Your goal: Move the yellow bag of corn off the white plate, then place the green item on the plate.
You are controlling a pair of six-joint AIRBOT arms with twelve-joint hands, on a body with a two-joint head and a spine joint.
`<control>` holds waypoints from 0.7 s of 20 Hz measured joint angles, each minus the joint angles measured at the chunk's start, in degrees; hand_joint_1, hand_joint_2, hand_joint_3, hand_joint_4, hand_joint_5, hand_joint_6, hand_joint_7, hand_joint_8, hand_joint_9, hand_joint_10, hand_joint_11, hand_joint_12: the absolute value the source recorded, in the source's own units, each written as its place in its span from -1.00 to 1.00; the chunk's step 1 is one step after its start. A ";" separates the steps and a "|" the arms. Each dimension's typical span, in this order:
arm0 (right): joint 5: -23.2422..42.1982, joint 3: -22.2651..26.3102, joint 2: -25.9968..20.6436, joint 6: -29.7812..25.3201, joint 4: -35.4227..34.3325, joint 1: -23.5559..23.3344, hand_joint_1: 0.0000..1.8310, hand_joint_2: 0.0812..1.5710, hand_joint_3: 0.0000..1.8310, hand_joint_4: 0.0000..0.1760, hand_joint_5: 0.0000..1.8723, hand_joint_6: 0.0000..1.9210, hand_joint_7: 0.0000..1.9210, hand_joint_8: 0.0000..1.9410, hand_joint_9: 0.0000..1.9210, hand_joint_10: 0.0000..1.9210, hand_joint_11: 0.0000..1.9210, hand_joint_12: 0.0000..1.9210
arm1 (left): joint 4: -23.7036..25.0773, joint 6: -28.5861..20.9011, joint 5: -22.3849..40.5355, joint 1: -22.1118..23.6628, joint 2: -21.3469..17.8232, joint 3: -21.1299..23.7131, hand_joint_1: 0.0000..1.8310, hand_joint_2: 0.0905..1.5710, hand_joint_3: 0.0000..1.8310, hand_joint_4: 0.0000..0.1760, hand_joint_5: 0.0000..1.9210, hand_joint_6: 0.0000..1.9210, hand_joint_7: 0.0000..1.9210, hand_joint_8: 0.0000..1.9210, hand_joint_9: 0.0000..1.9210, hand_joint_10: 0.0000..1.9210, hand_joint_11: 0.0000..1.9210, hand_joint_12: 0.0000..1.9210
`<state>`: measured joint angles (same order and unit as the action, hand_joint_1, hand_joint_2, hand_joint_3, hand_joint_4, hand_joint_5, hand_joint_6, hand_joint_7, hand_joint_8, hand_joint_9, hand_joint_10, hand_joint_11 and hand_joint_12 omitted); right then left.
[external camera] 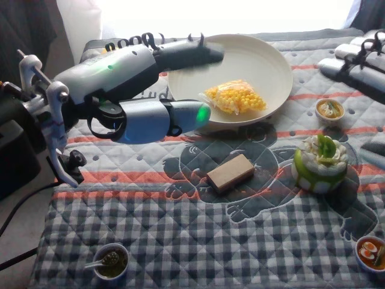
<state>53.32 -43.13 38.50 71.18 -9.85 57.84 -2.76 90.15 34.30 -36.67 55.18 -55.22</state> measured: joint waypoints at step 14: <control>0.04 -0.98 1.36 -1.16 -0.42 0.02 -0.27 0.63 -1.00 -0.84 -0.92 -1.00 -0.95 -1.00 -0.92 -0.99 -1.00 -0.44 | -1.57 0.13 -15.34 8.98 14.34 -15.45 -0.08 0.35 -0.99 -0.52 -0.57 -1.00 -0.59 -0.67 -0.89 0.26 -0.92 0.80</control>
<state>53.36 -44.12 39.86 70.02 -10.26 57.87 -4.34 90.28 18.96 -27.68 69.52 -70.67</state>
